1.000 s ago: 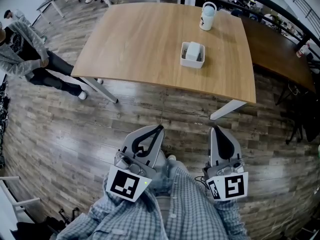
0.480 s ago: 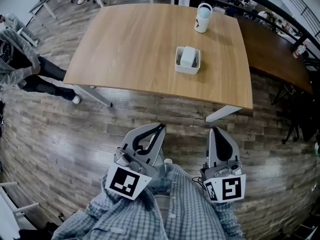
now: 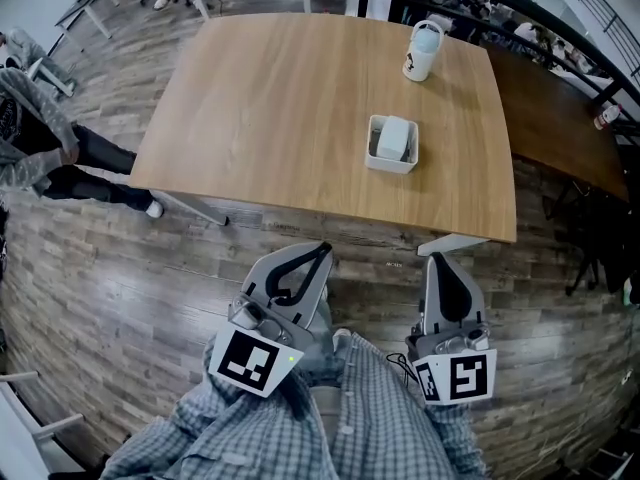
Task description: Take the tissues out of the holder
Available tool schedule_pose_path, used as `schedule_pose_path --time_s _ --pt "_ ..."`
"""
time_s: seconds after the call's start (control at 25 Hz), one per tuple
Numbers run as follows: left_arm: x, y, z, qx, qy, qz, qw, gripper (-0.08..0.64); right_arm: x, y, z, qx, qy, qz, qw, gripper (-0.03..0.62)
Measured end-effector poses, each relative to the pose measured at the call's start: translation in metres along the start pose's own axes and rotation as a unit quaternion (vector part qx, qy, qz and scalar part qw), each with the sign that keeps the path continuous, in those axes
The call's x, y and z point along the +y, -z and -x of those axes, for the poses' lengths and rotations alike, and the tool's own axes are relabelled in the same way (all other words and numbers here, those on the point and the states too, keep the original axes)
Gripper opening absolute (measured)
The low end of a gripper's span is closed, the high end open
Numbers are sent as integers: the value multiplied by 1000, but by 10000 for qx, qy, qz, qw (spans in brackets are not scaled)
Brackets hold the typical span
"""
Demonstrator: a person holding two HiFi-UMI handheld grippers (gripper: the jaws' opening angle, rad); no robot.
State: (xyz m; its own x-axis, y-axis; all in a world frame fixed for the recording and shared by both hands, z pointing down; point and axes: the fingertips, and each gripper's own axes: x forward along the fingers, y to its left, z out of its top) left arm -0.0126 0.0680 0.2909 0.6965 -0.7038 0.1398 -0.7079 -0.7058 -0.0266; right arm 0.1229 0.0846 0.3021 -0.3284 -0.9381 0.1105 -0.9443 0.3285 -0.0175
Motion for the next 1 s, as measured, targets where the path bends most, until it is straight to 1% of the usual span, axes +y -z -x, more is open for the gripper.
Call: schedule_pose_path --time_s 0.12,0.32,0.48,0.64,0.84,1.0 --pt "23 0 -4 -18 -3 25 10000 0 6 -3 -21 1 22 13 10000 8" --pt "58 -3 -11 -102 -62 253 9996 0 12 -10 -51 -10 40 61 10000 8" --pt "80 -4 -13 -120 -20 210 9997 0 19 -14 -72 -63 91 42 9999 8" --pt "95 -3 -17 -144 50 228 9996 0 27 -17 -86 -102 133 45 9998 8" --pt "108 1 -21 -152 157 294 9993 0 35 -15 -97 29 179 114 9998 8" --pt "118 7 -21 -111 169 347 9992 0 37 -10 -102 115 266 43 9996 8"
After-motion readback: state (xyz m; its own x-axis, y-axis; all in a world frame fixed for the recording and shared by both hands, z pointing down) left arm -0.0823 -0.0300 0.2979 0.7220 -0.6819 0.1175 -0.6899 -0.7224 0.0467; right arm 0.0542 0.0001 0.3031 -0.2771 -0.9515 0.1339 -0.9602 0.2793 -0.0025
